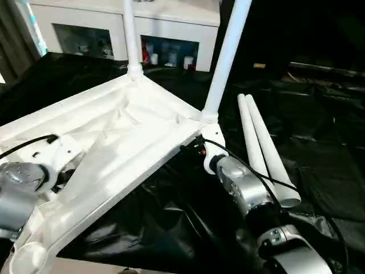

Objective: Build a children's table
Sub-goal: Rotate table base

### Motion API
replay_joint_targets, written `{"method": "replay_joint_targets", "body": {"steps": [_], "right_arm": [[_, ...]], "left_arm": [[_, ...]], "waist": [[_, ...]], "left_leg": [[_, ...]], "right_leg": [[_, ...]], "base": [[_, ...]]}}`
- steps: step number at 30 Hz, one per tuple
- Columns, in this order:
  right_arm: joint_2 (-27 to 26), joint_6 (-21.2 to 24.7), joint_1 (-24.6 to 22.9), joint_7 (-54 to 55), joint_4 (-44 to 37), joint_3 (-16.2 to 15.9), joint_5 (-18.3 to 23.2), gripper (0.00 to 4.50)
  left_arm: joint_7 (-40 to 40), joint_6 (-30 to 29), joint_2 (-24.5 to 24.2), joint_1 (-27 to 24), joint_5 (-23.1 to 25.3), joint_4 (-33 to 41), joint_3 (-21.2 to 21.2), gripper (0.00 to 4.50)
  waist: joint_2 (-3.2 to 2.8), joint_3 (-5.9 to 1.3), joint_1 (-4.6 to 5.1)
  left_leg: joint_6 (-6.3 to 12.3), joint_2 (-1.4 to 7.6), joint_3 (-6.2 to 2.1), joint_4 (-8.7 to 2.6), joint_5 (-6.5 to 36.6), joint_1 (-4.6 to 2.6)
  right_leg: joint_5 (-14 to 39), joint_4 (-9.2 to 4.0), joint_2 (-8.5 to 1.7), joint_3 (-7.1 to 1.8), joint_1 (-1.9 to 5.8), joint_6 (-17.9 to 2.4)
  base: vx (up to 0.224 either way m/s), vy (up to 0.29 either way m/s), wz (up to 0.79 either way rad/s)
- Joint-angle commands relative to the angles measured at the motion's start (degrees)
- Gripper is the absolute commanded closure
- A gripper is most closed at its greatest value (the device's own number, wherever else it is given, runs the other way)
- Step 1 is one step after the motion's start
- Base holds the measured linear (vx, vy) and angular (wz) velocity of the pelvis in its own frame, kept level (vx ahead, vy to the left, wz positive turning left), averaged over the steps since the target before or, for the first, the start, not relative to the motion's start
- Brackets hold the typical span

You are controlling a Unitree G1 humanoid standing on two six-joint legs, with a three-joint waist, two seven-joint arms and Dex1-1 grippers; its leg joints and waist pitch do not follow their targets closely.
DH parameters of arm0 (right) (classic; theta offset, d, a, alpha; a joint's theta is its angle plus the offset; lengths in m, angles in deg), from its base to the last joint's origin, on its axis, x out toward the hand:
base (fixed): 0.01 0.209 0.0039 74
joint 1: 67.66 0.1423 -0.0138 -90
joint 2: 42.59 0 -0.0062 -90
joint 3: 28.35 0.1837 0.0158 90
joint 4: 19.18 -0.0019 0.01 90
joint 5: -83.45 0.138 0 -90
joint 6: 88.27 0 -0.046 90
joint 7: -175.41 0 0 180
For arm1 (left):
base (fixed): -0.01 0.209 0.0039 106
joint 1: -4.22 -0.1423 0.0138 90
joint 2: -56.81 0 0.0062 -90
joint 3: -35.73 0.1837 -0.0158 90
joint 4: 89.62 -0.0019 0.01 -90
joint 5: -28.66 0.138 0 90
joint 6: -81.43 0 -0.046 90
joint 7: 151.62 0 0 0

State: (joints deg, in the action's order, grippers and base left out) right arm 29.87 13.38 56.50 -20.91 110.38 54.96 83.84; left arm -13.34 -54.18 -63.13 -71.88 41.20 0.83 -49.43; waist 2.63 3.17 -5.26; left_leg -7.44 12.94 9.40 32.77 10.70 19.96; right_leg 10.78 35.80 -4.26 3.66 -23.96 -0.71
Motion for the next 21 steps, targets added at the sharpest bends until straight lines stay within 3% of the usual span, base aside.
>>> {"method": "replay_joint_targets", "body": {"steps": [1, 3, 4, 8, 10, 13, 15, 18, 21], "right_arm": [[-0.35, -0.47, 2.01, -2.12, 1.66, -0.36, 0.61, 0.95], [-0.33, -0.43, 2.34, -2.61, 2.27, -0.74, 0.32, 1.09], [-0.23, -0.5, 2.73, -3.09, 3.0, -1.03, 0.07, 1.35], [0.12, -1.01, 3.76, -3.63, 4.55, -0.96, -0.18, 1.44], [0.34, -1.18, 4.16, -3.87, 4.98, -0.79, -0.24, 1.83], [0.66, -1.53, 4.66, -4.26, 5.65, -0.61, -0.45, 2.03], [0.99, -1.86, 5.1, -4.43, 6.27, -0.45, -0.54, 2.25], [1.67, -2.26, 5.48, -4.1, 6.61, -0.15, -0.67, 2.39], [2.27, -2.35, 5.38, -3.77, 6.15, 0.01, -0.82, 2.76]], "left_arm": [[-6.16, 2.42, -0.89, 0.92, -2.75, 0.43, 4.46, 2.67], [-8.17, 2.8, -1.11, 1.25, -3.69, 1.25, 5.38, 2.75], [-10.88, 4.18, -1.0, 1.53, -5.18, 2.68, 6.28, 3.01], [-18.52, 8.7, 0.68, 2.39, -10.32, 6.66, 8.2, 3.16], [-21.37, 9.25, 1.66, 3.01, -12.5, 8.35, 9.3, 3.51], [-23.28, 9.6, 3.35, 4.66, -14.2, 8.87, 11.11, 3.63], [-23.43, 10.87, 5.31, 6.63, -13.72, 7.28, 12.62, 3.93], [-21.7, 16.39, 8.38, 10.66, -9.91, 0.16, 14.89, 4.05], [-17.67, 20.72, 10.68, 14.21, -6.45, -7.32, 15.75, 4.47]], "waist": [[-2.4, -3.73, -0.19], [-2.45, -3.71, -0.07], [-2.35, -3.71, 0.01], [-2.25, -3.8, -0.06], [-2.18, -3.86, -0.05], [-2.01, -3.9, 0.12], [-1.91, -3.92, 0.28], [-1.92, -3.89, 0.23], [-2.03, -3.92, 0.19]], "left_leg": [[-1.47, -0.62, 0.39, -3.73, 10.79, -0.28], [-1.72, -0.54, 0.41, -3.71, 10.57, -0.22], [-1.73, -0.55, 0.42, -3.7, 10.27, -0.12], [-2.01, -0.5, 0.51, -3.59, 9.64, -0.14], [-1.96, -0.55, 0.56, -3.52, 8.6, -0.05], [-2.04, -0.59, 0.66, -3.45, 8.47, 0.07], [-1.84, -0.67, 0.7, -3.36, 8.14, 0.1], [-1.37, -0.8, 0.77, -3.25, 7.79, 0.1], [-1.67, -0.72, 0.67, -3.26, 8.43, 0.15]], "right_leg": [[3.31, -3.32, -2.5, -2.39, 3.28, -12.06], [2.64, -3.17, -2.5, -2.43, 3.34, -12.51], [2.28, -3.14, -2.49, -2.43, 3.45, -12.68], [1.48, -2.96, -2.56, -2.43, 3.49, -13.37], [-0.01, -2.77, -2.5, -2.42, 3.66, -13.55], [0.39, -2.72, -2.53, -2.46, 3.8, -13.52], [0.58, -2.76, -2.49, -2.49, 3.91, -13.22], [1.45, -3.06, -2.34, -2.52, 3.85, -12.63], [2.14, -3.09, -2.35, -2.5, 3.95, -12.06]], "base": [[0.0, 0.0, 0.0], [0.0, 0.0, 0.0], [0.0, 0.0, 0.0], [0.0, 0.0, 0.0], [0.0, 0.0, 0.0], [0.0, 0.0, 0.0], [0.0, 0.0, 0.0], [0.0, 0.0, 0.0], [0.0, 0.0, 0.0]]}}
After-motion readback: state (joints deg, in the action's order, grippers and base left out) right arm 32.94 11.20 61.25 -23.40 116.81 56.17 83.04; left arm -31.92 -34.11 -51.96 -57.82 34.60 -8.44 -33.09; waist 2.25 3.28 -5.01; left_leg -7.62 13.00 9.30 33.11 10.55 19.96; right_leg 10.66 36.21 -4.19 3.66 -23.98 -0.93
